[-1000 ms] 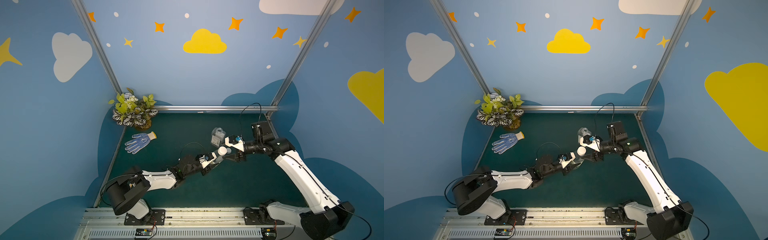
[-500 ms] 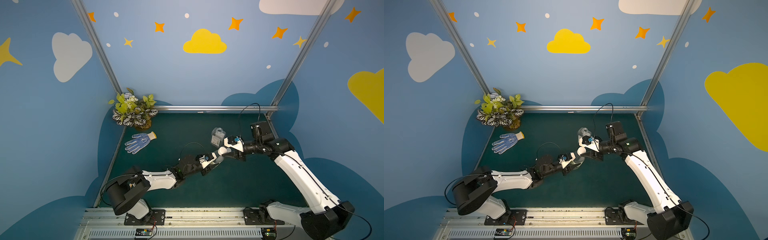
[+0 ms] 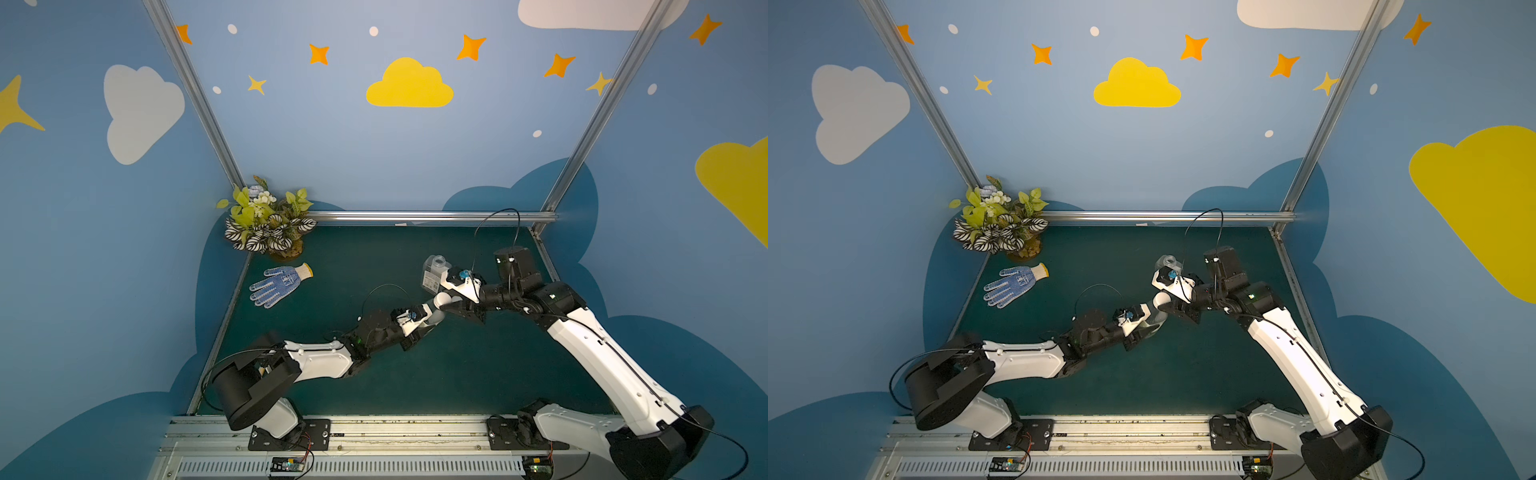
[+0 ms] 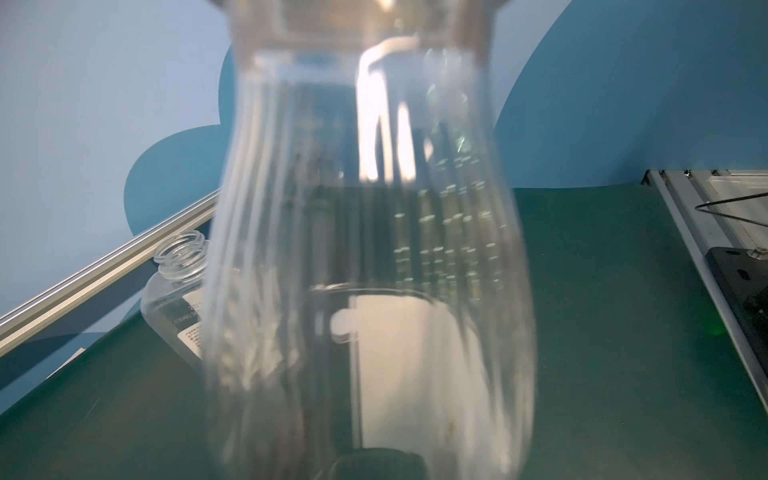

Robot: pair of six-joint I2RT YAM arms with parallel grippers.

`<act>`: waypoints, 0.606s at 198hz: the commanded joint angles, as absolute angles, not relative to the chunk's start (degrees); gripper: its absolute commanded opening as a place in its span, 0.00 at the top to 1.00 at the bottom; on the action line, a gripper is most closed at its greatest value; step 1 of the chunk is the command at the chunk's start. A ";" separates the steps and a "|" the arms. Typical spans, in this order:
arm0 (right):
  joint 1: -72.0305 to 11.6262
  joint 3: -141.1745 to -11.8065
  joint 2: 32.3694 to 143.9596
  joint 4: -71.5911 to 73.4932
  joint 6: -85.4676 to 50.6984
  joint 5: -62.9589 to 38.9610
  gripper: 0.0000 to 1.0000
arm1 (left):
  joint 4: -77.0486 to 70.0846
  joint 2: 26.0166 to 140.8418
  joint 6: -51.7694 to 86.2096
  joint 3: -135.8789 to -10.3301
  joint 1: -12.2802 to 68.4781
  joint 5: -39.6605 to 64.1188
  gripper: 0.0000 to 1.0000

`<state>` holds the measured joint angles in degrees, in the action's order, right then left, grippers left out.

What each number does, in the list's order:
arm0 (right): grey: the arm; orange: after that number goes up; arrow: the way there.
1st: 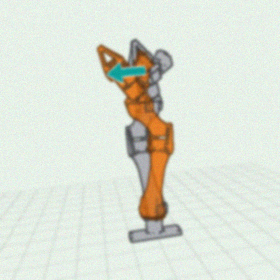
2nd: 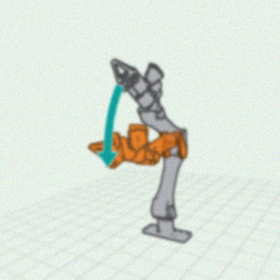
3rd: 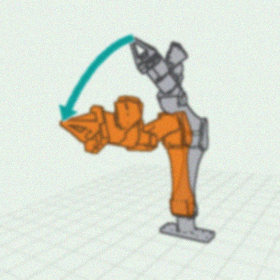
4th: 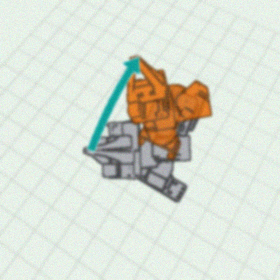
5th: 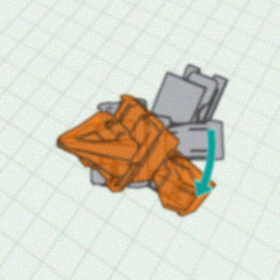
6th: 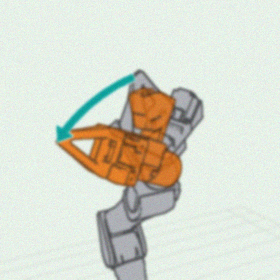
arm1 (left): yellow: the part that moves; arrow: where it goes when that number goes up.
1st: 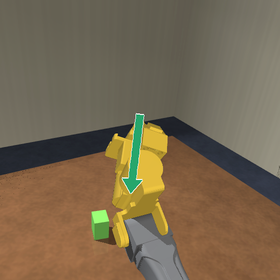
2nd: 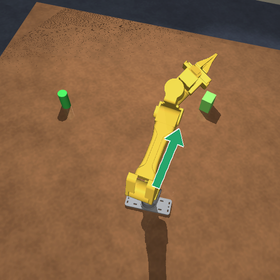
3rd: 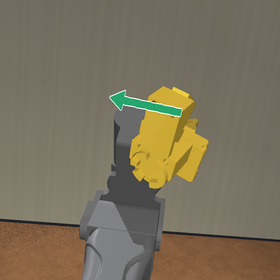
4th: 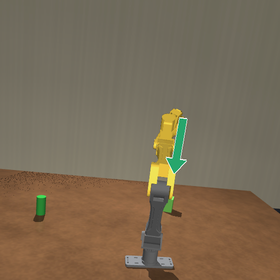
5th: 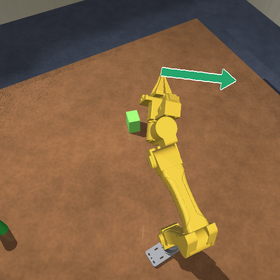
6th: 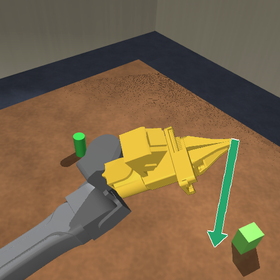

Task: Screw on the bottle caps
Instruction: Screw the bottle cap onto the plastic bottle.

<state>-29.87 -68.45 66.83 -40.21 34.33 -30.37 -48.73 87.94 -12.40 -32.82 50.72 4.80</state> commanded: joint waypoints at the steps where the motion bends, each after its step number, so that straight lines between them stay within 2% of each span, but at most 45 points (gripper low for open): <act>1: -30.67 -67.70 67.45 -38.69 22.27 -21.85 0.68 | -52.31 86.84 -12.91 -33.40 50.78 4.24 0.76; 29: -31.84 -68.29 68.35 -38.80 14.88 -21.34 0.68 | -52.11 87.04 -13.10 -33.58 50.76 3.96 0.76; 120: -37.20 -72.55 71.17 -42.41 -14.05 -6.74 0.71 | -51.90 86.85 -14.41 -33.31 50.93 0.94 0.76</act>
